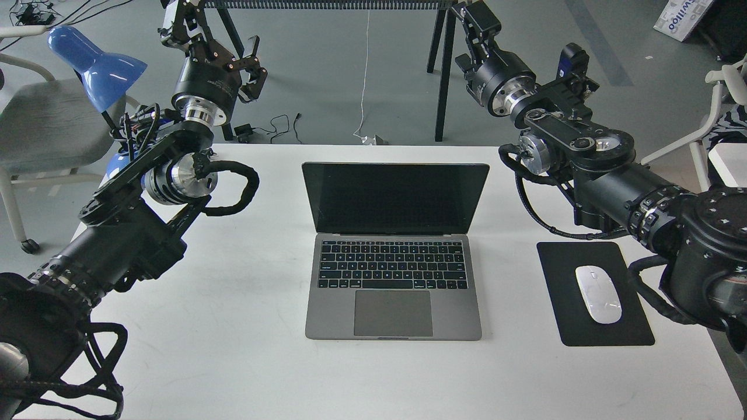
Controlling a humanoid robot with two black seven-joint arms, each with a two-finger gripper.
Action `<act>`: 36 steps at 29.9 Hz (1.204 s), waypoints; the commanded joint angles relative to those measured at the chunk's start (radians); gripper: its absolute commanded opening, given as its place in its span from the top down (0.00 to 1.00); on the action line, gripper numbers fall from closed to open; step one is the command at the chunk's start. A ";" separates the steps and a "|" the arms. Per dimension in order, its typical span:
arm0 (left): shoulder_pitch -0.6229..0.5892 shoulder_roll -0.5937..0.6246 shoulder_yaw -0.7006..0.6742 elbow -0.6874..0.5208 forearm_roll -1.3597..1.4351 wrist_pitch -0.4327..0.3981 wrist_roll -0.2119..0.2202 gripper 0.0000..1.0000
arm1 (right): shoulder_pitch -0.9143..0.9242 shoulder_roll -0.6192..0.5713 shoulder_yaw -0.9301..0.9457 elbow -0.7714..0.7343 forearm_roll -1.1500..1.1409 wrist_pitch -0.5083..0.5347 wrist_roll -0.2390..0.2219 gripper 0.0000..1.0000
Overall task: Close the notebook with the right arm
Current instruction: 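Swing the right gripper over the laptop toward the top of its screen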
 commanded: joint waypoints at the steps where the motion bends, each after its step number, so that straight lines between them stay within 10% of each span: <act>1: 0.000 0.000 0.000 0.000 0.000 0.000 0.000 0.00 | 0.009 0.002 -0.052 -0.001 -0.003 0.001 -0.010 0.00; 36: 0.000 0.000 0.000 0.002 0.000 0.000 0.000 0.00 | 0.013 -0.045 -0.336 0.251 -0.053 0.153 -0.027 0.00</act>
